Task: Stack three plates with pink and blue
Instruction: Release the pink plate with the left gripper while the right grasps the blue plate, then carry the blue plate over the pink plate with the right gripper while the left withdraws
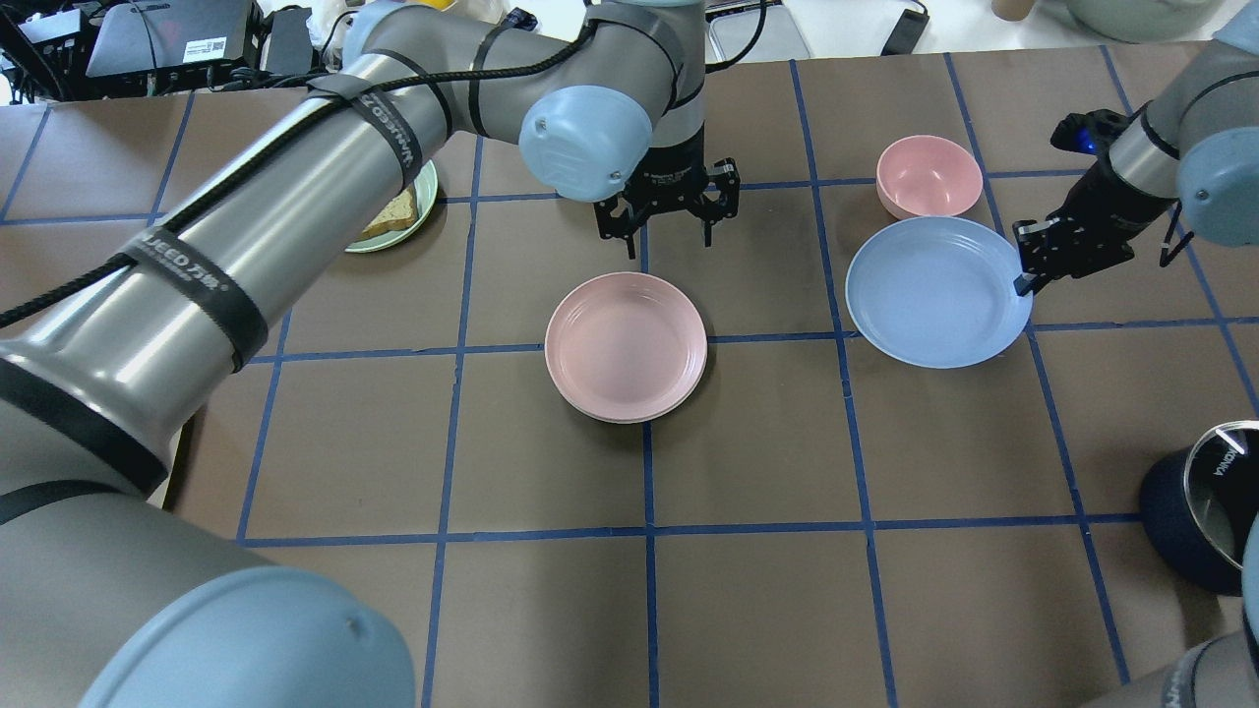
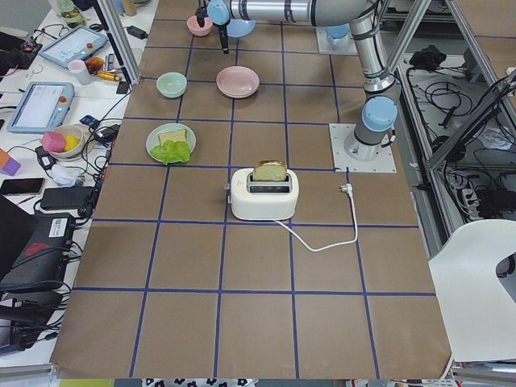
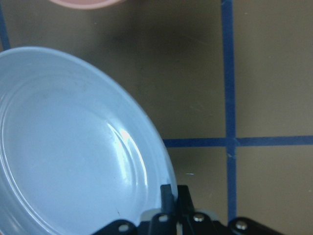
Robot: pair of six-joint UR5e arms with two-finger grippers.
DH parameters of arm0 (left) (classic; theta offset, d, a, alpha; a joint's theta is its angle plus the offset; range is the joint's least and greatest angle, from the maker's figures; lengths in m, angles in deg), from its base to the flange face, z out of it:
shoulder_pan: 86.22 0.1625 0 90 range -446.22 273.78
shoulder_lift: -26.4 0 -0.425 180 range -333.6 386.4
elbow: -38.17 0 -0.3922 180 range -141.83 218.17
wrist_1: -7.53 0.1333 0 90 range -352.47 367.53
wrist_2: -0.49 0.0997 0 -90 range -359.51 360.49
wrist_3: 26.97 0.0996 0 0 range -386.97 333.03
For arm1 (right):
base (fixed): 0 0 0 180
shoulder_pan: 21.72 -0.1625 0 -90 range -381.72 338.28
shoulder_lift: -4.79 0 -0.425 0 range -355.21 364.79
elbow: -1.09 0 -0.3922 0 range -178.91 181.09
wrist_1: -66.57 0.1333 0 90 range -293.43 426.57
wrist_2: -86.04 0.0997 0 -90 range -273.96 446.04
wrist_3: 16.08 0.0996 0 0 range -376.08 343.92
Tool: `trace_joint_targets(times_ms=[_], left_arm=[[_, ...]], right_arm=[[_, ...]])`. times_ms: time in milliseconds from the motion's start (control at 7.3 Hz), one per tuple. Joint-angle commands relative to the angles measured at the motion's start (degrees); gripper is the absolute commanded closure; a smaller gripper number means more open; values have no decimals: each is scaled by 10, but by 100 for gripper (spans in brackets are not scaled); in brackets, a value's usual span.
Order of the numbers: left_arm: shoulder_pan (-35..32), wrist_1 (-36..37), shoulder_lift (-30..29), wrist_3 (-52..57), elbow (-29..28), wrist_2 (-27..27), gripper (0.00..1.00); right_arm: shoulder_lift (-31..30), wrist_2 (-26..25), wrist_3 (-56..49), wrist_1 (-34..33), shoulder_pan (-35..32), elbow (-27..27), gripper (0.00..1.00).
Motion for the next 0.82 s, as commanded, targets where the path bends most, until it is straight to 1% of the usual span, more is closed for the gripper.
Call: trace_joint_targets(times_ms=[0, 137, 274, 411, 548, 685], left_arm=[[62, -84, 83, 155, 8, 1, 0], [86, -124, 123, 197, 18, 11, 0], [105, -133, 166, 225, 58, 22, 0], [122, -123, 205, 233, 97, 23, 2], [142, -97, 233, 236, 131, 24, 2], [153, -20, 241, 243, 170, 41, 1]], right_arm=[[-35, 3, 133, -8, -83, 32, 100], [-41, 4, 205, -17, -138, 34, 100], [-40, 3, 274, -50, -196, 35, 100], [-37, 3, 332, -75, -242, 35, 100], [-25, 3, 381, -94, -274, 35, 100], [-4, 3, 414, -136, -297, 35, 100]])
